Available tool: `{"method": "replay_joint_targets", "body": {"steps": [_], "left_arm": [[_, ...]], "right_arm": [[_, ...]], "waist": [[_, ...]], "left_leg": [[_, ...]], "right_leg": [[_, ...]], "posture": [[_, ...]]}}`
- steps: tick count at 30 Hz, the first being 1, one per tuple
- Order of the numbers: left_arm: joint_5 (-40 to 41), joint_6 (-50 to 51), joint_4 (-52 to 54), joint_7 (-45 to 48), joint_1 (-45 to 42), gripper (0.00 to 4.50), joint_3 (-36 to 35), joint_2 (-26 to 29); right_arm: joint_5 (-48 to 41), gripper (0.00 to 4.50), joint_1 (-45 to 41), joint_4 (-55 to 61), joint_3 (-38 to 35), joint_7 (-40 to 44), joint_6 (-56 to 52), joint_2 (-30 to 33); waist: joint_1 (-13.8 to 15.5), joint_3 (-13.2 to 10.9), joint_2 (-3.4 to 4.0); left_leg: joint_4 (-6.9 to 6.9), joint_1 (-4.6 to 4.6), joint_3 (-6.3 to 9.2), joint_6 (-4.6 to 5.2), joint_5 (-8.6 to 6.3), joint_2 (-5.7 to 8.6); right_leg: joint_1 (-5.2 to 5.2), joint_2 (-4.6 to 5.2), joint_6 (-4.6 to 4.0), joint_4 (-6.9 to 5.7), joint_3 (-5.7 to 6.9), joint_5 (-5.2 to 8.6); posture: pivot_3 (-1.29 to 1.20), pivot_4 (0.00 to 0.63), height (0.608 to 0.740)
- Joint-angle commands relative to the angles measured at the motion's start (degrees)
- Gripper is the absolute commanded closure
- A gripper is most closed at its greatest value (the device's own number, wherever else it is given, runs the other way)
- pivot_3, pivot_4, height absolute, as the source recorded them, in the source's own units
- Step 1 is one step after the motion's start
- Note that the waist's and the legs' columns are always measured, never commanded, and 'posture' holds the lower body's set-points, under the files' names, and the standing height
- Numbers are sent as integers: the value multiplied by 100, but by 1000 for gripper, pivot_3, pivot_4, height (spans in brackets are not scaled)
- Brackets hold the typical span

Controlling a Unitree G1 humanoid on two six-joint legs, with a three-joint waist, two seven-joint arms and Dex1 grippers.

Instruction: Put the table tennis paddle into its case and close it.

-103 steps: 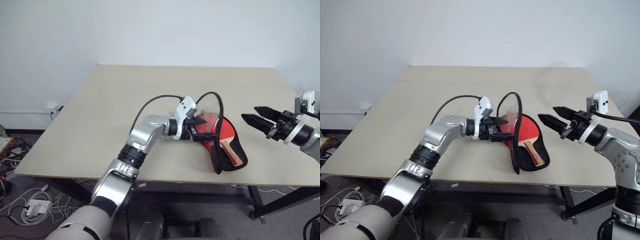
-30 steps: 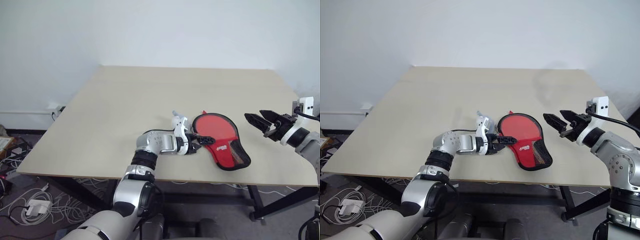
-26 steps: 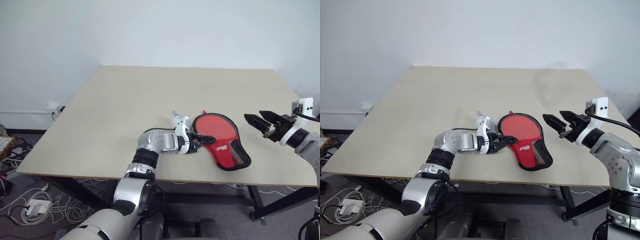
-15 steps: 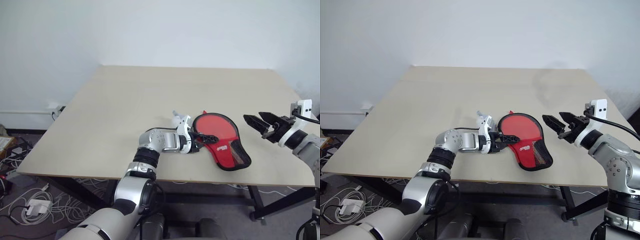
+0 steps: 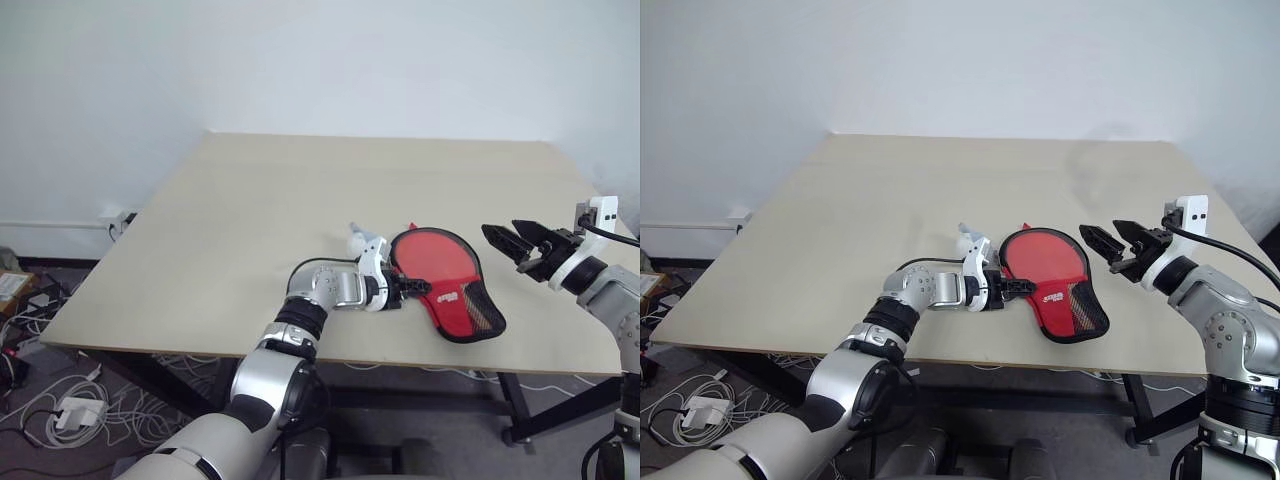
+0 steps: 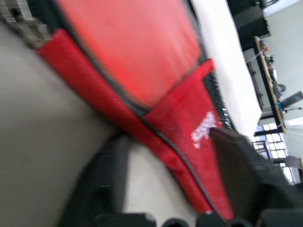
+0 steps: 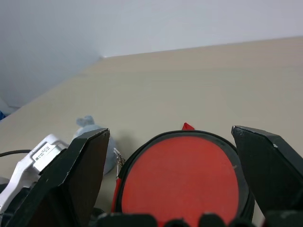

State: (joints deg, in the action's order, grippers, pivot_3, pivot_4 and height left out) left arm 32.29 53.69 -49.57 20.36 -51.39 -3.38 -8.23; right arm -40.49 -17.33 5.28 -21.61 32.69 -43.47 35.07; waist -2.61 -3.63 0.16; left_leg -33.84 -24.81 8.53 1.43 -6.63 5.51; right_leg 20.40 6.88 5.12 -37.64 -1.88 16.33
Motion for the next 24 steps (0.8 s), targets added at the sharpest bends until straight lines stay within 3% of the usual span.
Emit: {"method": "replay_joint_targets", "body": {"steps": [1, 8, 14, 24], "left_arm": [[-32, 39, -294, -317, -294, 2461, -85, -1026], [196, -30, -602, -418, -455, 2461, -399, -1001], [263, -96, -845, -439, -600, 4465, -594, -1018], [371, 134, -817, -277, -773, 4465, -739, -934]], "right_arm": [[-33, 0, -137, 204, -103, -70, 118, 0], [47, 0, -166, 171, -38, -164, 159, -10], [15, 0, -147, 165, -83, -251, 144, -6], [-56, 0, -2, 334, -90, -298, 112, -40]], "waist": [[0, 0, -1], [0, 0, -3], [3, 0, -3], [3, -2, -4]], "left_leg": [[-1, 0, 0, 2, -1, 3], [-2, 0, -1, 4, -3, 4], [-2, -5, 0, 4, -3, 7], [-3, -15, 2, 4, -3, 9]], "right_leg": [[0, 2, 3, 0, -1, 2], [-3, 3, 9, -1, 3, 3], [0, 5, 12, 0, 5, 3], [7, 7, 14, 0, 11, 4]], "posture": [[0, 0, 740], [0, 0, 740], [0, 0, 740], [0, 0, 740]]}}
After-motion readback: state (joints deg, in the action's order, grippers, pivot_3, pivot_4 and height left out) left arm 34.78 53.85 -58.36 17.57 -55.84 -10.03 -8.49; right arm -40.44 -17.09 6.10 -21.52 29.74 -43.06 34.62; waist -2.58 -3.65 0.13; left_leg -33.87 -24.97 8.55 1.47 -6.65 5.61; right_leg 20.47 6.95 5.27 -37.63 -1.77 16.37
